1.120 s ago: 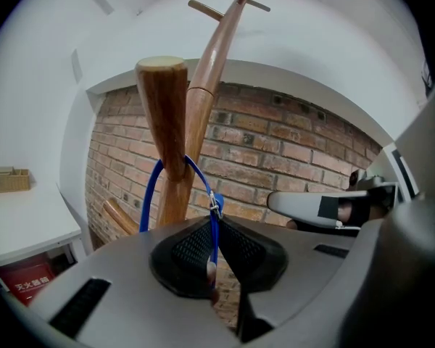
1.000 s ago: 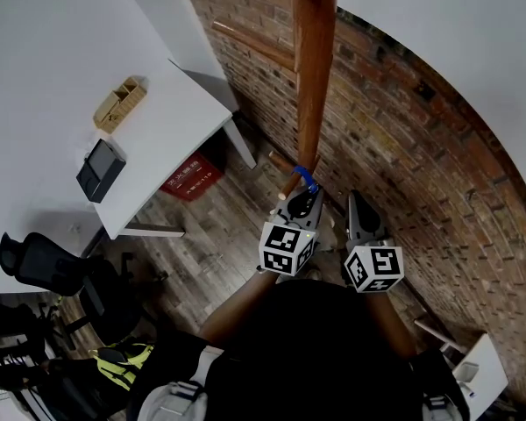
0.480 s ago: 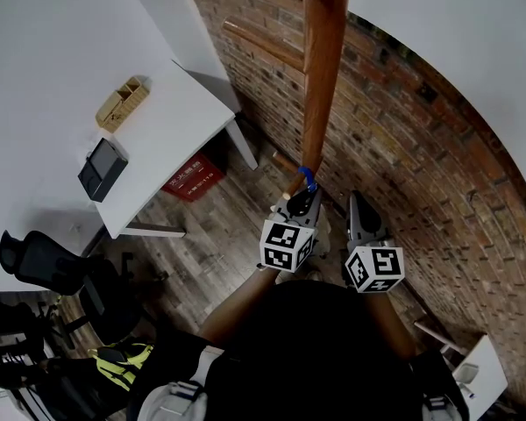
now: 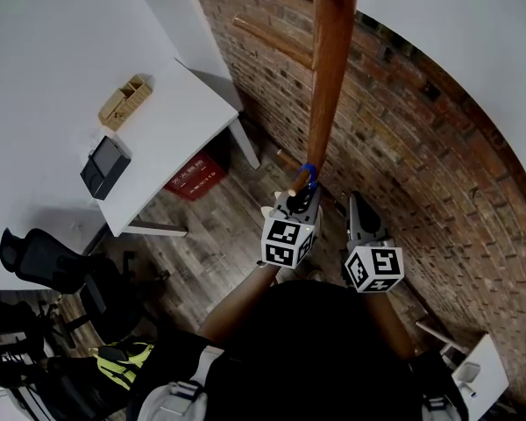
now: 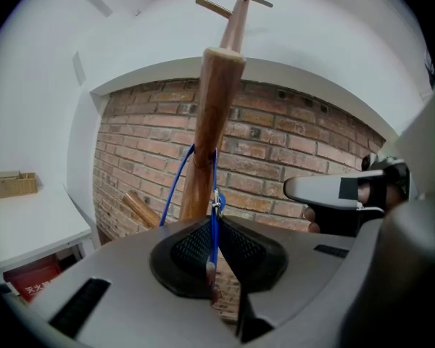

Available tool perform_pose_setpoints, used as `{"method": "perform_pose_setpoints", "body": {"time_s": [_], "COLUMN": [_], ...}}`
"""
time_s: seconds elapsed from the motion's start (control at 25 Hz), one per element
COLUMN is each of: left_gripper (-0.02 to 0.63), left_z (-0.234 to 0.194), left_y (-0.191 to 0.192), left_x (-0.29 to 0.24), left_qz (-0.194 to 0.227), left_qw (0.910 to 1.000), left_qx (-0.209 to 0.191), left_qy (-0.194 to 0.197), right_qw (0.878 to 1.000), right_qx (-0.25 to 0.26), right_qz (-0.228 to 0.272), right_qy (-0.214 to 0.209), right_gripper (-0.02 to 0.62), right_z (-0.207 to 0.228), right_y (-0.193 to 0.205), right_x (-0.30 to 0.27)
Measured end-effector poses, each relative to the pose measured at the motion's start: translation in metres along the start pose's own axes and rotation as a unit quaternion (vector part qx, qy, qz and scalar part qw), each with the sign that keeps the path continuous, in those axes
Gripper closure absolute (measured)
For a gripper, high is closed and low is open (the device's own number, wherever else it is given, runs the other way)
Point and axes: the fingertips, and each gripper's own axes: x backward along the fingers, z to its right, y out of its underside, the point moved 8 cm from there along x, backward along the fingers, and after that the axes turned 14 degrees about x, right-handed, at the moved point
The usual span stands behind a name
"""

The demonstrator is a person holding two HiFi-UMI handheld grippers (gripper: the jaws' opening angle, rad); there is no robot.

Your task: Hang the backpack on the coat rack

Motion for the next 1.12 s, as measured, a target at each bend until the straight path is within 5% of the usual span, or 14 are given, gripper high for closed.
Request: {"method": "perform_pose_setpoints", "body": {"time_s": [1.12], "left_gripper": [0.572], "left_z": [-0.008], "left_y": [0.006], "left_x": [0.011], "left_qz": [-0.019], "left_qw": [0.9992], "left_qx": [-0.010], "left_qy": [0.034], "right_qw": [1.000], "right_qx": [0.002], "right_qz": [-0.007], "right_qy": [0.004], "right_gripper": [0.584], "right_z": [-0.025], "right_y": [0.002], "right_x": [0.012]}}
